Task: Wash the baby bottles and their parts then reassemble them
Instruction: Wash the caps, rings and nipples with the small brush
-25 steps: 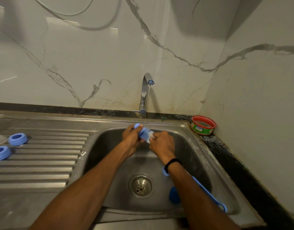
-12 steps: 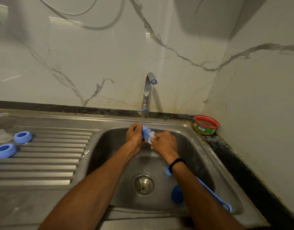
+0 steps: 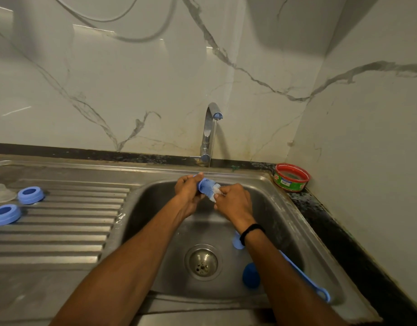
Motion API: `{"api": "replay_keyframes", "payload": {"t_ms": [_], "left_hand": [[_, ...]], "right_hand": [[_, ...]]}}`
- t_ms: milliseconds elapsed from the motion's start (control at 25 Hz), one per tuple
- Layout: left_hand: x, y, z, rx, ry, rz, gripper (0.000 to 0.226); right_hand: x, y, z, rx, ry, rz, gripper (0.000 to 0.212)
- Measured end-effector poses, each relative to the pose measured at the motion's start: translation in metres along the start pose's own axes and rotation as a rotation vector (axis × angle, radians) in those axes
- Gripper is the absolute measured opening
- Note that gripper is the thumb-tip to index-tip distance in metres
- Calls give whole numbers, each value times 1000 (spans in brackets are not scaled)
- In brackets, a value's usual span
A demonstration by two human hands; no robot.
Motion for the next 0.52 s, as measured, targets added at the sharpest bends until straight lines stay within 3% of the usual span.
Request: {"api": "replay_keyframes", "payload": {"t_ms": [520], "left_hand": [[8, -3, 10, -14, -29, -32, 22]], "right_hand": [[-4, 1, 2, 35, -18, 19, 16]]}}
Point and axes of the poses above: each hand's wrist, its own z-axis away from the middle knuckle, its own y-axis out of the back of the hand, x = y × z, the point moved 4 cm from there along -z, towards the middle knuckle, and after that the axes turned 6 degrees about x, right-handed, at the moved point
